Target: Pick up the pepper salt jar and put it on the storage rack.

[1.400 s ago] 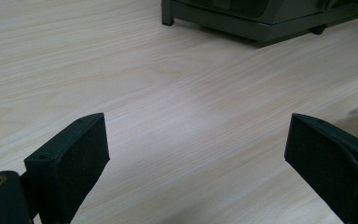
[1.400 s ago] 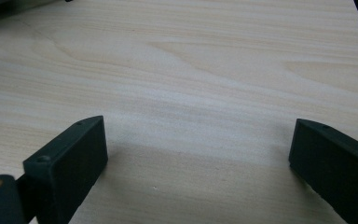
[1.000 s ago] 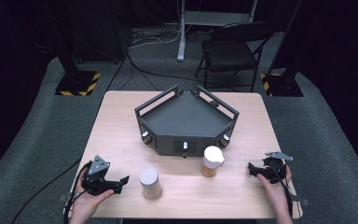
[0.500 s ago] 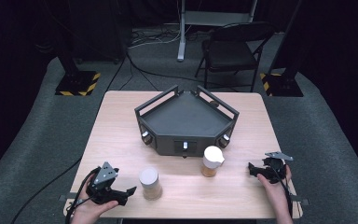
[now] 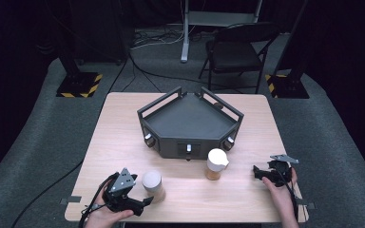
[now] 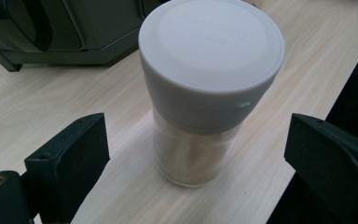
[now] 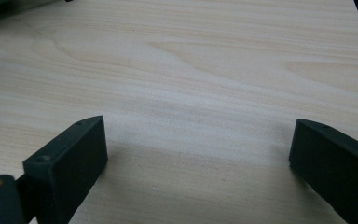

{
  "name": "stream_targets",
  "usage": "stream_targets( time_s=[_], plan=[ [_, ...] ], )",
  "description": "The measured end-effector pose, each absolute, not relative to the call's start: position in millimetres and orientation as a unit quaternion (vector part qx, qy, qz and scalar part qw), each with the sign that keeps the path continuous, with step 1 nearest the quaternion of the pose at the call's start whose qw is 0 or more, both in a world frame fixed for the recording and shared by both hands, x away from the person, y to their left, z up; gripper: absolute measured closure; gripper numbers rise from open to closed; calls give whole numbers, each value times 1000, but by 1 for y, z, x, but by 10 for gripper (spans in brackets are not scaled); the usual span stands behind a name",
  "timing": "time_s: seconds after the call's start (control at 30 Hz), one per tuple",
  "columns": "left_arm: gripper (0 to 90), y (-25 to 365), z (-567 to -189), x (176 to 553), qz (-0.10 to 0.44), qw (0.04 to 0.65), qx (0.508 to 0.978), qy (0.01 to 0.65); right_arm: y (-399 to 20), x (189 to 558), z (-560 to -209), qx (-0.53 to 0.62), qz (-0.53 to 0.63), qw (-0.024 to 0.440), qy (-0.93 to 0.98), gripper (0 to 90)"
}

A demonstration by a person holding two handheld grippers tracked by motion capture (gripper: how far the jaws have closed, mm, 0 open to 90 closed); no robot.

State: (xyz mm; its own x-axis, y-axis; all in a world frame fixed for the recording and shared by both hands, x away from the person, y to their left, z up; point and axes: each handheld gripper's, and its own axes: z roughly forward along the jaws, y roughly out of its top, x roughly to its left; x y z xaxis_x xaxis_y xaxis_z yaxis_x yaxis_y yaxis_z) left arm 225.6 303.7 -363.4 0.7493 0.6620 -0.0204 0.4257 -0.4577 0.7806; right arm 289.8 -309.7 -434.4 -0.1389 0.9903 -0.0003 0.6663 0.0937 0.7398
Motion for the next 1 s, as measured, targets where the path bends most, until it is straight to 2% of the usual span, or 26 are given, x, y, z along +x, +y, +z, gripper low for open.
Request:
stream_targets(
  time_s=[0.4, 1.0],
  plan=[
    [72, 295, -385, 224, 150, 450, 807, 350, -310, 290, -434, 600, 305, 265, 690, 34],
    [96, 284, -406, 225, 167, 470, 786, 366, -310, 290, -434, 600, 305, 266, 690, 34]
  ],
)
